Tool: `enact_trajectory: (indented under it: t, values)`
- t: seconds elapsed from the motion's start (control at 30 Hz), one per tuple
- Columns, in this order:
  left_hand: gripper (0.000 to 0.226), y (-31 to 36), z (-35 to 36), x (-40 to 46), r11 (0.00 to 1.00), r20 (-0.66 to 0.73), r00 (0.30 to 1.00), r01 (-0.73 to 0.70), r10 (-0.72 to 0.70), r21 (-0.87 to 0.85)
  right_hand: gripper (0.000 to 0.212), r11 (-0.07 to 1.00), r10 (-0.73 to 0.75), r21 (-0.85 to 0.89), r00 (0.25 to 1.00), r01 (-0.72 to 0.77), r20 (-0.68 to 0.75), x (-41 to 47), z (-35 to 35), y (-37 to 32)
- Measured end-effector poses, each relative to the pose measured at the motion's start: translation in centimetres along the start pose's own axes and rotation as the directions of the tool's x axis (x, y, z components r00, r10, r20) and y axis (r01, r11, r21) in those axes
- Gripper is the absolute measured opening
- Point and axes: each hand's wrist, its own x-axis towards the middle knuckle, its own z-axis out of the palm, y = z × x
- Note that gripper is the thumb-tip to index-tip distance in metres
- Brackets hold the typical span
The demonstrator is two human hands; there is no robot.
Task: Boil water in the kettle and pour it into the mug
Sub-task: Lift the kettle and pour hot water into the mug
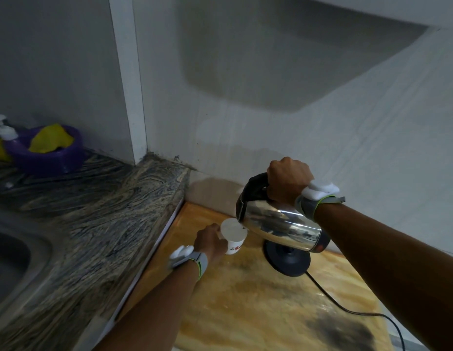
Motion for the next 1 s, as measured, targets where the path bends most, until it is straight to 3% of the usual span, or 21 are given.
enact_trajectory:
  t: [0.33,0.47,0.8,1.0]
  values:
    - [0.051,0.24,-0.19,-0.09,1.000,0.014,1.000,0.024,-0.024,0.000,0.044,0.999,-0.010,-0.032,1.000,0.010,0.012,0.11,0.02,-0.05]
    - [0.050,0.21,-0.14,-0.02,0.999,0.012,0.999,0.034,-0.034,-0.016,0.034,0.999,-0.021,-0.030,1.000,0.021,-0.009,0.19,-0.05,0.11]
    - [0.053,0.26,-0.13,-0.16,0.999,0.015,0.999,0.037,-0.037,-0.011,0.033,0.999,-0.032,-0.028,0.999,0.032,-0.024,0.31,0.19,-0.13]
    - [0.054,0.51,-0.02,-0.29,0.999,0.000,0.999,0.046,-0.046,0.003,0.044,0.999,-0.037,-0.035,0.999,0.037,-0.021,0.28,0.26,-0.38]
